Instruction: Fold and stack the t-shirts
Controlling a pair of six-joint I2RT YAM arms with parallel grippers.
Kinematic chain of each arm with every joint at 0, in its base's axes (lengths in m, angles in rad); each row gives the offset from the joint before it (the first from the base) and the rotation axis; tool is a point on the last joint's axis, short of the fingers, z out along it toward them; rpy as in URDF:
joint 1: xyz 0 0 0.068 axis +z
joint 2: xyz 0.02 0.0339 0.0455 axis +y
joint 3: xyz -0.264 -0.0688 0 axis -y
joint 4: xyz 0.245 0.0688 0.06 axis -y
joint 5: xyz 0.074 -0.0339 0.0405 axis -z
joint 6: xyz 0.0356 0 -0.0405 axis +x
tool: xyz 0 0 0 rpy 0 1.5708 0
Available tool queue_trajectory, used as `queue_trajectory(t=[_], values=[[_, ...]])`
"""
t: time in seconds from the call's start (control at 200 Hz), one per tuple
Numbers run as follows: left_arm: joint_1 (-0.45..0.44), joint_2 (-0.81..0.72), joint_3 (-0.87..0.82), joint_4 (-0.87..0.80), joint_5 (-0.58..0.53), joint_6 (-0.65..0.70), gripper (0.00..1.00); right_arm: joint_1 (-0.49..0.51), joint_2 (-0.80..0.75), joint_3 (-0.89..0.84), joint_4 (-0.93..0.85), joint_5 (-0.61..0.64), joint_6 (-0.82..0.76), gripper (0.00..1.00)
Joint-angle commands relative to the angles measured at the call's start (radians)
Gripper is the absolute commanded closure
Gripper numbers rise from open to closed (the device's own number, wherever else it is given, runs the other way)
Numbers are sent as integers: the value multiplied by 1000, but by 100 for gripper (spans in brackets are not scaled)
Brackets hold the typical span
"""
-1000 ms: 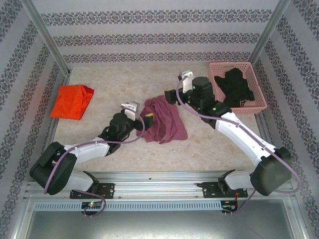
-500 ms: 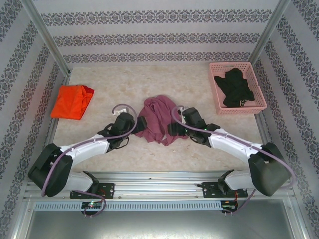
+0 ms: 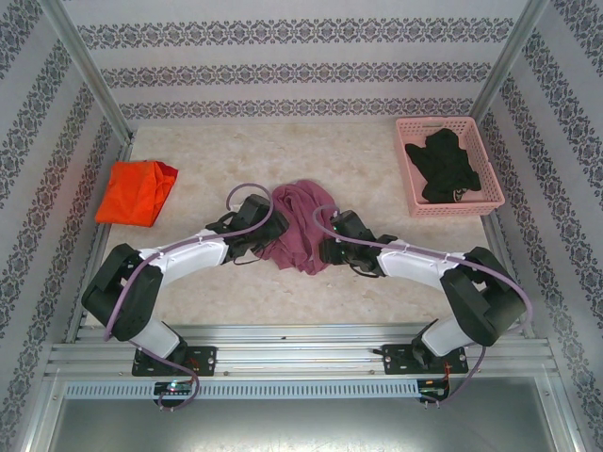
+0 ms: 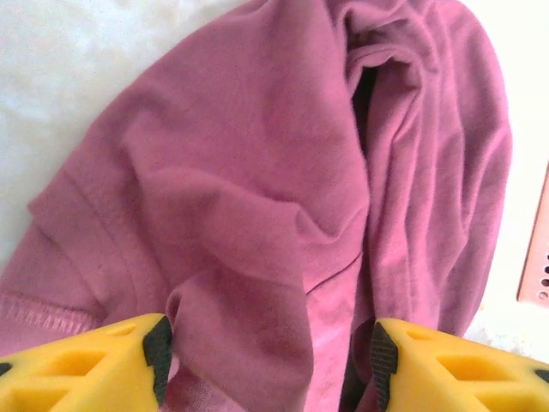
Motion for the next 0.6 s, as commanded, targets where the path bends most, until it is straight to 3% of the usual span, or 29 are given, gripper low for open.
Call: queue_trajectory(t=[0.0,0.16,0.305,0.45,0.595], values=[[-27,-16,34,-135,12,-94,35,3,8,22,13,31,14,69],[-42,-76,31,-232,-23,-126,25,-1,-10,18,8,45,18,100],[-60,-91,21,-187,9,-147,26,-1,-51,-5,29,60,11,100],[-60,-24,21,-73,33,-183,32,1,-83,-24,53,67,1,100],[-58,56,76,-62,38,-170,36,4,-100,-31,53,55,-12,100]])
